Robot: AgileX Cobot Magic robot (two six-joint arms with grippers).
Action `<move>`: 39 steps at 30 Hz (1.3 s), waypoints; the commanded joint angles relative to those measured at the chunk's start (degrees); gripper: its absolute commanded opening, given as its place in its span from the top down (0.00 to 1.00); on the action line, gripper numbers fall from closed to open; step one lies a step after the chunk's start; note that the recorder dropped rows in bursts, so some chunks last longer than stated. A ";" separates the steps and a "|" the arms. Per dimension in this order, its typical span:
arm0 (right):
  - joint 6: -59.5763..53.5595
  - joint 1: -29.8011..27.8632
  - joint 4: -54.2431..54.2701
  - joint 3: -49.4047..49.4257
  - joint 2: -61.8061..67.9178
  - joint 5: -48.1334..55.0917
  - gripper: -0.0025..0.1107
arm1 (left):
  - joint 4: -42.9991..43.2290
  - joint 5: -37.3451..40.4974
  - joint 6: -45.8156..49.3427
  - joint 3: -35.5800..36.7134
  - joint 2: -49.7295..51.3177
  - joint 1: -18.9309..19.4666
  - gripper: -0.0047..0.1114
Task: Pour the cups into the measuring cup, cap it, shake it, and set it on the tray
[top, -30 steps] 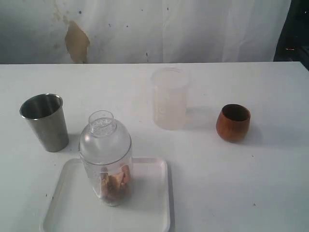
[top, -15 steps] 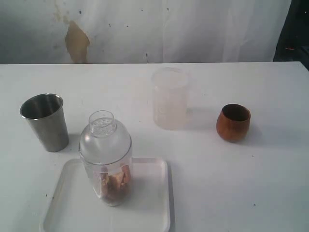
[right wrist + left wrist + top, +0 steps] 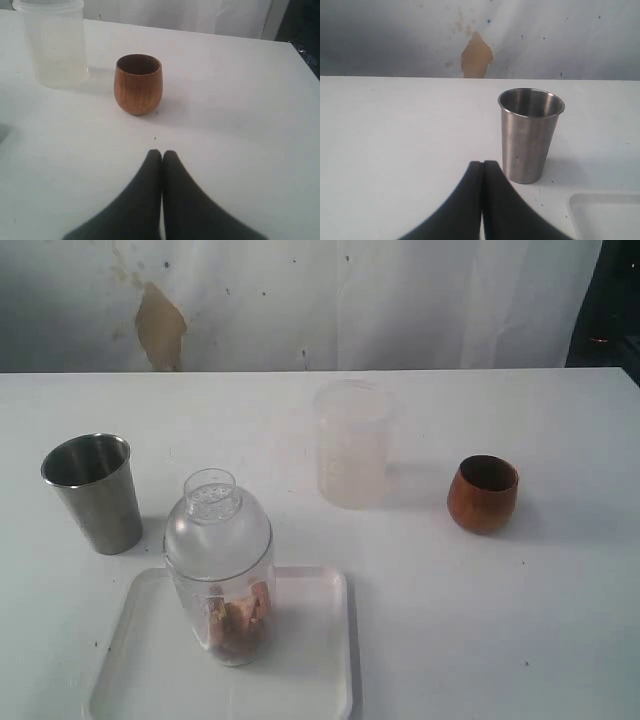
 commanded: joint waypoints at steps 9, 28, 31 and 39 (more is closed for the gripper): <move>0.26 1.00 -0.02 0.26 -0.30 -0.79 0.98 | 0.00 -0.53 0.12 0.32 -0.27 -0.30 0.96; 0.26 1.76 0.12 0.26 -0.30 -0.79 0.98 | 0.00 -0.53 0.12 0.32 -0.27 -0.30 0.96; 0.26 1.76 0.12 0.26 -0.30 -0.79 0.98 | 0.00 -0.53 0.12 0.32 -0.27 -0.30 0.96; 0.26 1.76 0.12 0.26 -0.30 -0.79 0.98 | 0.00 -0.53 0.12 0.32 -0.27 -0.30 0.96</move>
